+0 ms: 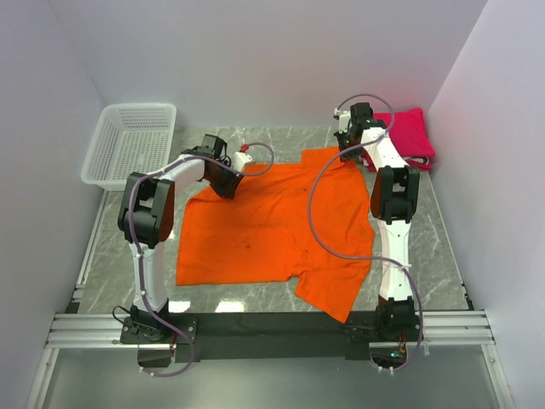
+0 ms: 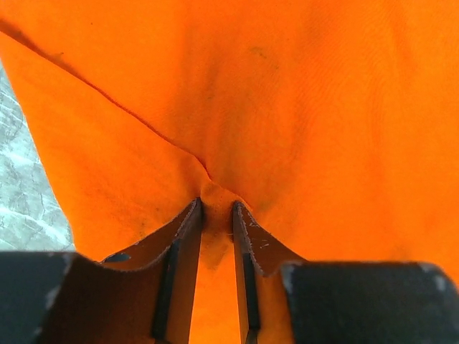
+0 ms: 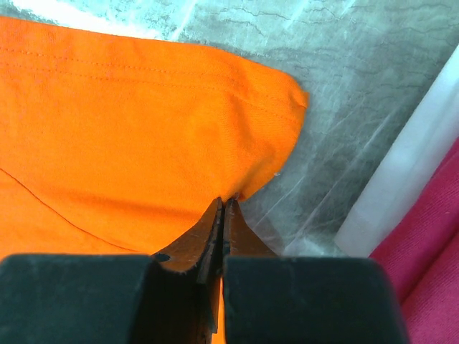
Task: Fold and stack the t-shirts
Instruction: Flatten the tshirt out
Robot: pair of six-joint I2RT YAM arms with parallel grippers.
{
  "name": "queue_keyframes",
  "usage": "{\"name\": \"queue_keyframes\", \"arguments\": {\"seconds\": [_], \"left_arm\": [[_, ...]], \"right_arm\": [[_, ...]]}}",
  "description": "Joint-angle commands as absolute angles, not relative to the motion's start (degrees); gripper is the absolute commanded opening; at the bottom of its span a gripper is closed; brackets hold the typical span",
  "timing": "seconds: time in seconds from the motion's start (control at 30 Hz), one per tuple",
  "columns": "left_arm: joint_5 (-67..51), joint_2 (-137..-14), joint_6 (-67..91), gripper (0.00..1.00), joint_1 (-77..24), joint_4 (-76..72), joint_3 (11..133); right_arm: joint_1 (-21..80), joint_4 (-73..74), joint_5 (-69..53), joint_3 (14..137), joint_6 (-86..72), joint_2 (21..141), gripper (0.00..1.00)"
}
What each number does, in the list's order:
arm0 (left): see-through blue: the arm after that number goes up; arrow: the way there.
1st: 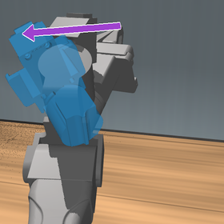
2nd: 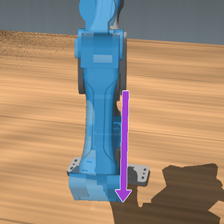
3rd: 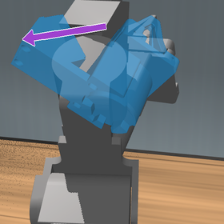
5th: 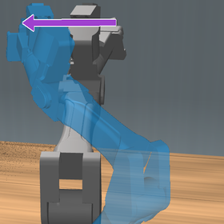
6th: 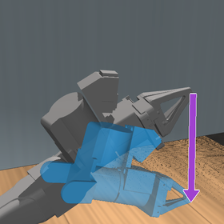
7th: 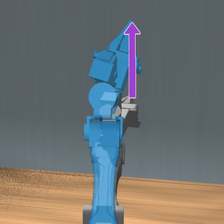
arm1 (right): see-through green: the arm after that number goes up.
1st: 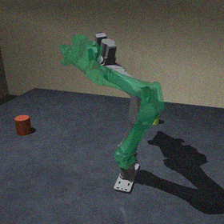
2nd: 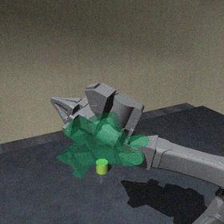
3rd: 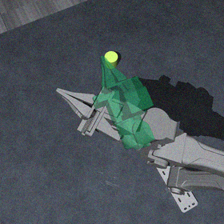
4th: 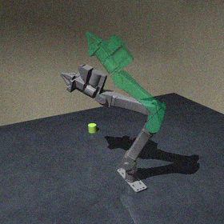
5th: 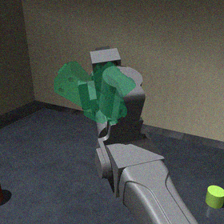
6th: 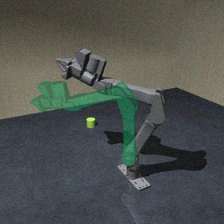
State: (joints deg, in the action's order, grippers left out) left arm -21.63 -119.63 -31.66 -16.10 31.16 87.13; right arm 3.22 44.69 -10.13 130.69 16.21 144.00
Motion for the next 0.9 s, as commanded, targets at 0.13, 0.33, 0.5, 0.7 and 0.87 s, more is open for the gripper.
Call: {"name": "queue_keyframes", "arguments": {"seconds": [0.13, 0.33, 0.5, 0.7, 0.87], "left_arm": [[-21.27, -116.72, -32.43, 0.29, -12.66, 34.27, 92.63], [-22.41, -118.65, -33.05, 0.24, -11.51, 36.12, 95.62], [-23.9, -118.65, -32.7, 0.08, -11.34, 35.59, 96.06], [-28.83, -117.78, -32.08, 0.38, -12.47, 39.29, 95.02], [-27.6, -117.77, -31.55, 0.39, -14.67, 39.11, 92.11]], "right_arm": [[3.16, 42.54, -9.4, 130.69, 17.31, 138.34, 0.0], [3.16, 43.07, -9.4, 132.1, 17.23, 139.22, 0.0], [3.16, 43.07, -9.23, 131.66, 17.49, 139.04, 0.0], [3.16, 42.98, -9.32, 131.4, 17.58, 138.95, 0.0], [3.16, 43.07, -9.49, 131.4, 17.4, 139.04, 0.0]]}}
